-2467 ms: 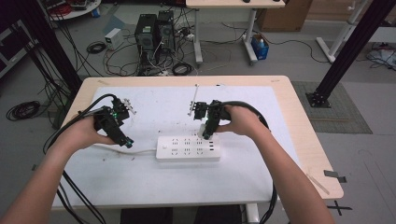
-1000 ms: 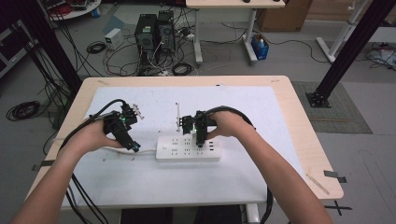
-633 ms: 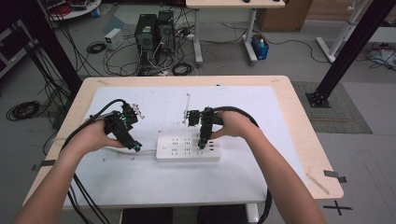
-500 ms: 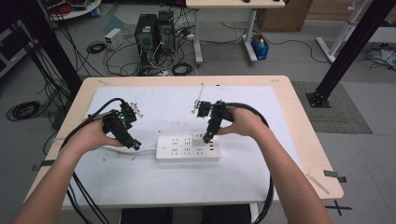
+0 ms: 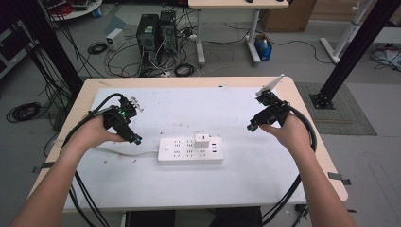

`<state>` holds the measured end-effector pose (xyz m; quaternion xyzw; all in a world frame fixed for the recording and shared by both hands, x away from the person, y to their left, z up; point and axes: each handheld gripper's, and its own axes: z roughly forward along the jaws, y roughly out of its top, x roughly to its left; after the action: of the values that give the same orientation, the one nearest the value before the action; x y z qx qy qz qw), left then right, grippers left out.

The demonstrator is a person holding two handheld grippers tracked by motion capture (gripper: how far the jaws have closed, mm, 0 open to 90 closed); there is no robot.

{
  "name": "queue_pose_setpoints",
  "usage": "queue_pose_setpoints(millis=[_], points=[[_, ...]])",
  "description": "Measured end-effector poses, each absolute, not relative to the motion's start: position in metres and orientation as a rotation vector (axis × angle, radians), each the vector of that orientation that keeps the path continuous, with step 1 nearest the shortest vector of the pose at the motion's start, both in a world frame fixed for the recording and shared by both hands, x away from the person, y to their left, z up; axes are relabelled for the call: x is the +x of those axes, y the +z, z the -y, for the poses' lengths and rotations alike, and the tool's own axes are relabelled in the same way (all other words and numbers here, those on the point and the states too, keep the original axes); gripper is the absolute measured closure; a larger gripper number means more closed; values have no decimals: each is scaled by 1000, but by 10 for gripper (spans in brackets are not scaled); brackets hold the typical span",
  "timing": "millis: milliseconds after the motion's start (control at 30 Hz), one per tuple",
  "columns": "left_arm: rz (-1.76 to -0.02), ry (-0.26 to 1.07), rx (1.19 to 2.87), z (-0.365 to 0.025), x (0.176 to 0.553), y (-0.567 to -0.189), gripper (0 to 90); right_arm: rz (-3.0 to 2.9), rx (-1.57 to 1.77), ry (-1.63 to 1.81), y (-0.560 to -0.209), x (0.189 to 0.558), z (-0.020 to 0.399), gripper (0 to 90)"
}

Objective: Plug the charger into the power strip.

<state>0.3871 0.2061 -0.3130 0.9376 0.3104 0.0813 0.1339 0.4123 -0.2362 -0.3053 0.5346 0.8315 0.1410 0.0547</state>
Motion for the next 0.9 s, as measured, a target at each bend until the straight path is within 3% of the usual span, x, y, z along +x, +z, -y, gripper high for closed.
queue_pose_setpoints(millis=[900], points=[[-929, 258, 2717, -205, 388, -307, 187, -2508, 1606, 415, -307, 410, 250, 221]])
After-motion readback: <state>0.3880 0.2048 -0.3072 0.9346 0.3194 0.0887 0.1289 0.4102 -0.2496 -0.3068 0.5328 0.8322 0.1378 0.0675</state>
